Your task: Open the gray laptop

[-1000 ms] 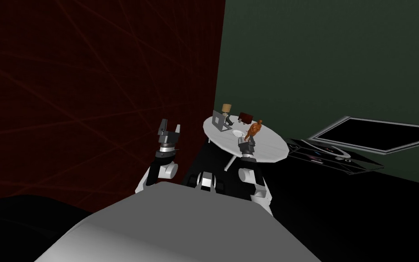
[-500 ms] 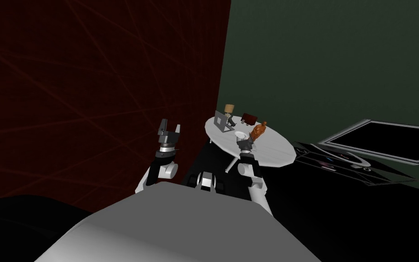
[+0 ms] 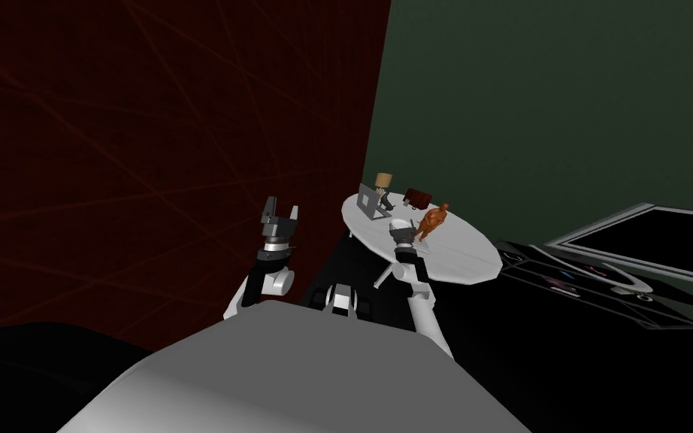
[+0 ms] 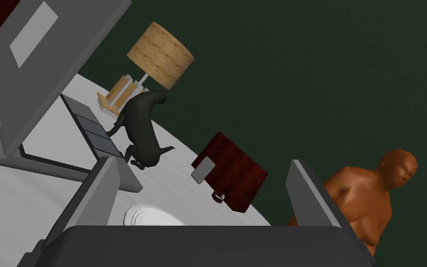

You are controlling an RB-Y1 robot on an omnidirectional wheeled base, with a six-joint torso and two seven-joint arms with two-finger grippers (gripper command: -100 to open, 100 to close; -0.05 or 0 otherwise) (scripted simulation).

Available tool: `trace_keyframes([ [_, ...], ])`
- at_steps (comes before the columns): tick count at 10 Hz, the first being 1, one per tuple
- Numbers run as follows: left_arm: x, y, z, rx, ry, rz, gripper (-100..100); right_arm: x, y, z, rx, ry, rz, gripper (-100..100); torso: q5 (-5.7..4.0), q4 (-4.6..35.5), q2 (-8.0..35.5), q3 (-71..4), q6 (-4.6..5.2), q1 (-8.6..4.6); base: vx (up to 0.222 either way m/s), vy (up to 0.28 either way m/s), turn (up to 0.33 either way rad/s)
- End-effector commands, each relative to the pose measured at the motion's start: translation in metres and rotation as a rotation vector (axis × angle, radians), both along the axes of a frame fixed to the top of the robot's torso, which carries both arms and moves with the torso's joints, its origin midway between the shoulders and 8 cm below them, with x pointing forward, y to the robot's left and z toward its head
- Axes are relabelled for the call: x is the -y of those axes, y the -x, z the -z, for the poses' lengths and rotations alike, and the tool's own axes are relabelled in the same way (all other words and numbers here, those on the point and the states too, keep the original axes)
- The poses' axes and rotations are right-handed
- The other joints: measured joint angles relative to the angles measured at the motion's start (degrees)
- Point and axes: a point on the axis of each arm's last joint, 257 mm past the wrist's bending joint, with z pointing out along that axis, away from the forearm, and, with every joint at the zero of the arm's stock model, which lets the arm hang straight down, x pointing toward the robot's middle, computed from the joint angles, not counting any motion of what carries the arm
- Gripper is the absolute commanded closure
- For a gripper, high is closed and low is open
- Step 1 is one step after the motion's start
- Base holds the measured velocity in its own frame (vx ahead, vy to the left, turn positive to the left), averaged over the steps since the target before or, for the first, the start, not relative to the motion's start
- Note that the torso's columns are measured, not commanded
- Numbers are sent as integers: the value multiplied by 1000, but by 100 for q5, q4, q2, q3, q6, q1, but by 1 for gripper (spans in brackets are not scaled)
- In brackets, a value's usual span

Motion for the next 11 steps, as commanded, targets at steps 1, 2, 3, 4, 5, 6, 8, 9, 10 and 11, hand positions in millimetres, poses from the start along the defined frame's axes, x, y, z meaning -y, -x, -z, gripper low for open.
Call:
trace_keyframes([
  [1,0,0,0,0,0,0,0,1,-14,4,-16,-99,-31,-100,0,1,0,1,-4,2,9,-17,56],
  [2,0,0,0,0,0,0,0,2,-25,8,-30,-171,-53,-100,1,1,4,3,-2,4,9,-19,97],
  [3,0,0,0,0,0,0,0,2,-34,10,-43,-228,-70,-100,1,1,3,2,-4,2,13,-28,161],
  [4,0,0,0,0,0,0,0,2,-36,12,-45,-250,-76,-100,0,1,0,0,-5,0,12,-23,64],
  [5,0,0,0,0,0,0,0,2,-47,15,-60,-320,-96,-100,0,0,1,1,-1,1,14,-23,86],
  [6,0,0,0,0,0,0,0,2,-47,16,-61,-325,-98,-100,0,1,0,0,-4,1,10,-20,50],
  [8,0,0,0,0,0,0,0,1,-68,17,-82,-454,-137,-100,1,1,2,1,-5,2,10,-23,130],
  [9,0,0,0,0,0,0,0,2,-69,24,-93,-476,-138,-100,0,1,0,0,-4,1,11,-24,54],
  [10,0,0,0,0,0,0,0,1,-79,26,-106,-545,-156,-100,0,0,2,1,0,0,7,-22,70],
  [11,0,0,0,0,0,0,0,0,-88,24,-114,-602,-174,-100,0,1,2,2,-4,1,12,-29,161],
])
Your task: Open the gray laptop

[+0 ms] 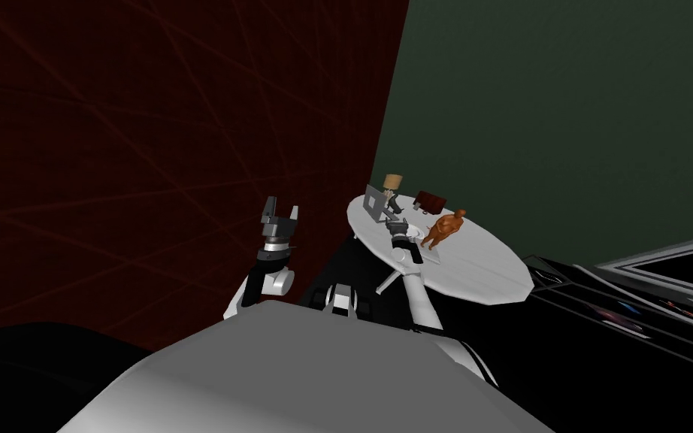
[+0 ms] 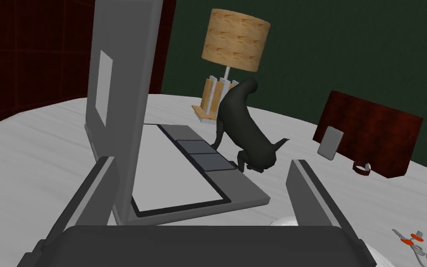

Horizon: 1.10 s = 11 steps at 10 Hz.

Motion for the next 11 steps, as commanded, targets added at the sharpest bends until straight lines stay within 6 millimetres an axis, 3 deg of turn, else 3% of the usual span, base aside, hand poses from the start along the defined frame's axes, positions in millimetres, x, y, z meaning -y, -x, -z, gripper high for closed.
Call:
trace_keyframes([
  [1,0,0,0,0,0,0,0,-1,-15,7,-29,-118,-29,-100,0,0,-2,-1,-1,0,13,-23,65],
  [11,0,0,0,0,0,0,0,-3,-69,15,-117,-544,-115,-100,0,0,-2,-1,0,-1,8,-21,83],
])
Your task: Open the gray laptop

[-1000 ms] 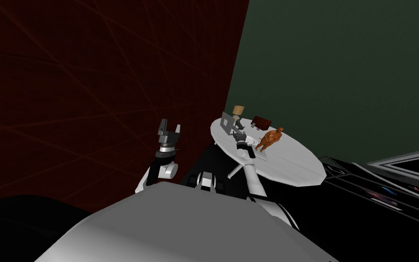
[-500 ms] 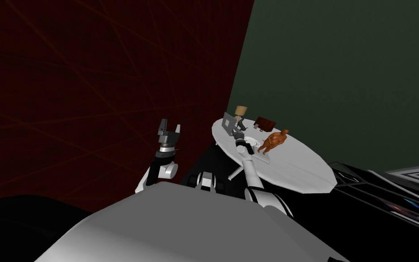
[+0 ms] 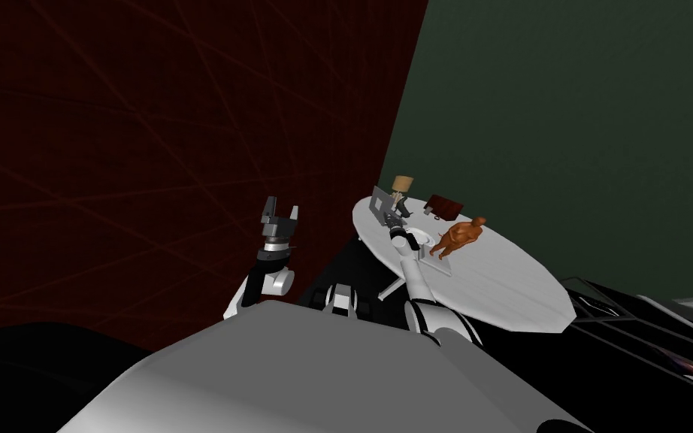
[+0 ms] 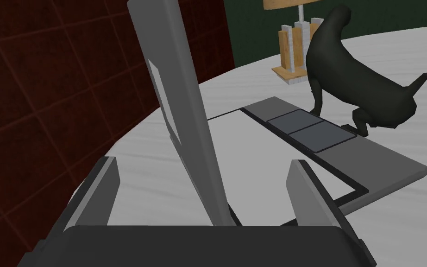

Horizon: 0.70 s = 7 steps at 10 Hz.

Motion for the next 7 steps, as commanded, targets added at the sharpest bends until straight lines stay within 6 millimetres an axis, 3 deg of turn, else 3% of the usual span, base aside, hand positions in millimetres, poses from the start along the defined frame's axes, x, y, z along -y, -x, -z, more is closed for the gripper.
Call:
trace_keyframes([
  [1,0,0,0,0,0,0,0,2,-15,-2,-22,-129,-20,-100,0,0,0,0,2,-1,9,-29,80],
  [5,0,0,0,0,0,0,0,16,-31,-13,-37,-270,-30,-100,1,0,2,2,1,4,6,-21,82],
  [7,0,0,0,0,0,0,0,12,-29,-10,-36,-251,-29,-100,0,0,2,1,3,3,2,-5,10],
])
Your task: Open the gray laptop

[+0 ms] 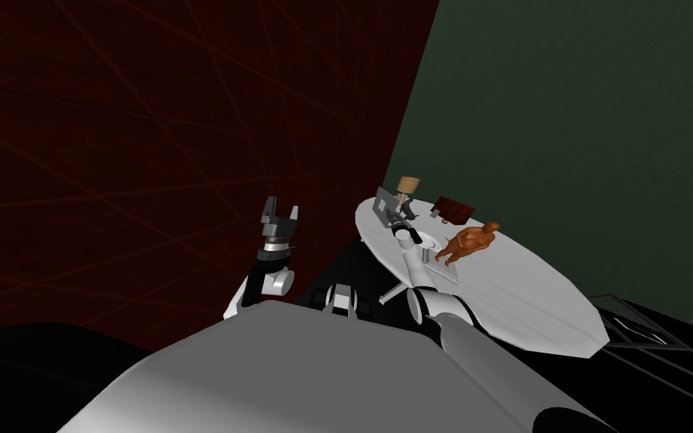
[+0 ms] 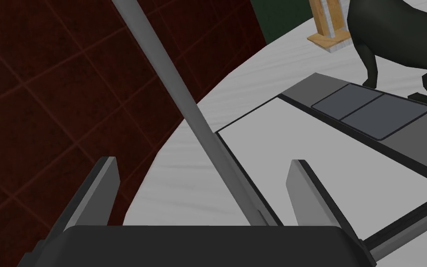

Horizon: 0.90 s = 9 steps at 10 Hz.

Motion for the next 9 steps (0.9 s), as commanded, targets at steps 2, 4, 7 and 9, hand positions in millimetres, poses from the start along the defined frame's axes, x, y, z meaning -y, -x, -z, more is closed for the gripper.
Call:
trace_keyframes([
  [2,0,0,0,0,0,0,0,8,-4,2,-26,-72,-15,100,1,1,0,0,-4,0,5,9,-43],
  [4,0,0,0,0,0,0,0,12,-5,3,-38,-109,-22,100,-5,2,-2,-1,-3,-5,26,28,-58],
  [7,0,0,0,0,0,0,0,23,-9,3,-72,-222,-44,100,-13,-14,-18,-12,-3,-14,27,33,-78],
  [9,0,0,0,0,0,0,0,30,-12,3,-92,-299,-58,100,-17,-20,-21,-14,-5,-20,27,29,-71],
])
